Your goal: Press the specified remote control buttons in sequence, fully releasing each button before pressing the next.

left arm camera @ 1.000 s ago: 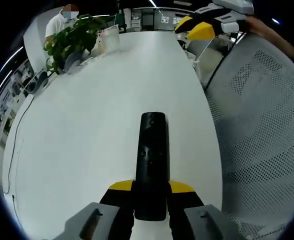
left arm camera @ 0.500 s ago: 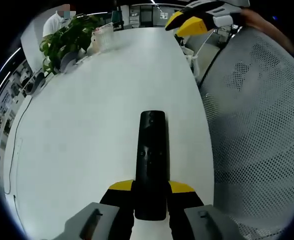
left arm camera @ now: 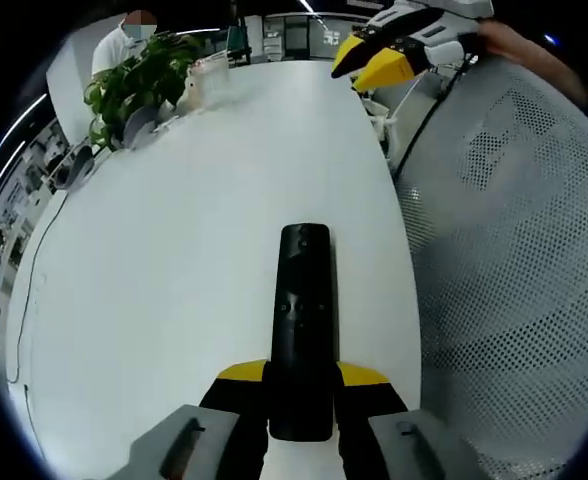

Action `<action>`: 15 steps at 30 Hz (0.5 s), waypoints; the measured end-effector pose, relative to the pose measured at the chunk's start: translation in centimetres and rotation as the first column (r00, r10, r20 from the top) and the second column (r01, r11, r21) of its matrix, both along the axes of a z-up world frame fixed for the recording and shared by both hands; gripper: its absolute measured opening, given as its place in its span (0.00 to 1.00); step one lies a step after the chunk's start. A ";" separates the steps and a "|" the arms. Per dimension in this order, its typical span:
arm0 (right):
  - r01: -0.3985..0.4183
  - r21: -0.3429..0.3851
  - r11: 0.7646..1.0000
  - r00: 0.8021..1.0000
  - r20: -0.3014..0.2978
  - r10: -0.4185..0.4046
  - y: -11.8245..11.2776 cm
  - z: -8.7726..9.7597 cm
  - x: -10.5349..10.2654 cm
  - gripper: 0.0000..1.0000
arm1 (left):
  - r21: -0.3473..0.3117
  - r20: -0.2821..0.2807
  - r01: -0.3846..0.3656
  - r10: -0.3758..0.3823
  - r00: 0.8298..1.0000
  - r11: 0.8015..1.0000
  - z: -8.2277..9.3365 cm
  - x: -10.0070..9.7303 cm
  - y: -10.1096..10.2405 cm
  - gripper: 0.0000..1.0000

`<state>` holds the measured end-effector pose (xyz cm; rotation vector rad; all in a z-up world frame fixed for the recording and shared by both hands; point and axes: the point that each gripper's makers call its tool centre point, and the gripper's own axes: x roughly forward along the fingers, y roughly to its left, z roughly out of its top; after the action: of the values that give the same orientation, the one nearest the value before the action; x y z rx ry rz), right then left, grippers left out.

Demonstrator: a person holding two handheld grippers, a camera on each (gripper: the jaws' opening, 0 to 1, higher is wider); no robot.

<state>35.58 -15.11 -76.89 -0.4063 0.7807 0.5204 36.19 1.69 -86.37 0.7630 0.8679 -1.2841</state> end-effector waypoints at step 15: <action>-0.103 0.032 0.994 0.989 -0.102 0.105 2.4 -1.1 0.1 0.12 | 0.012 -0.001 0.028 -0.028 1.000 1.000 0.0 -0.7 -0.2 0.25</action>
<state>35.71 -12.72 -77.99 -0.3991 0.8542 0.6529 35.49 1.52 -86.39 0.7867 0.8687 -1.3055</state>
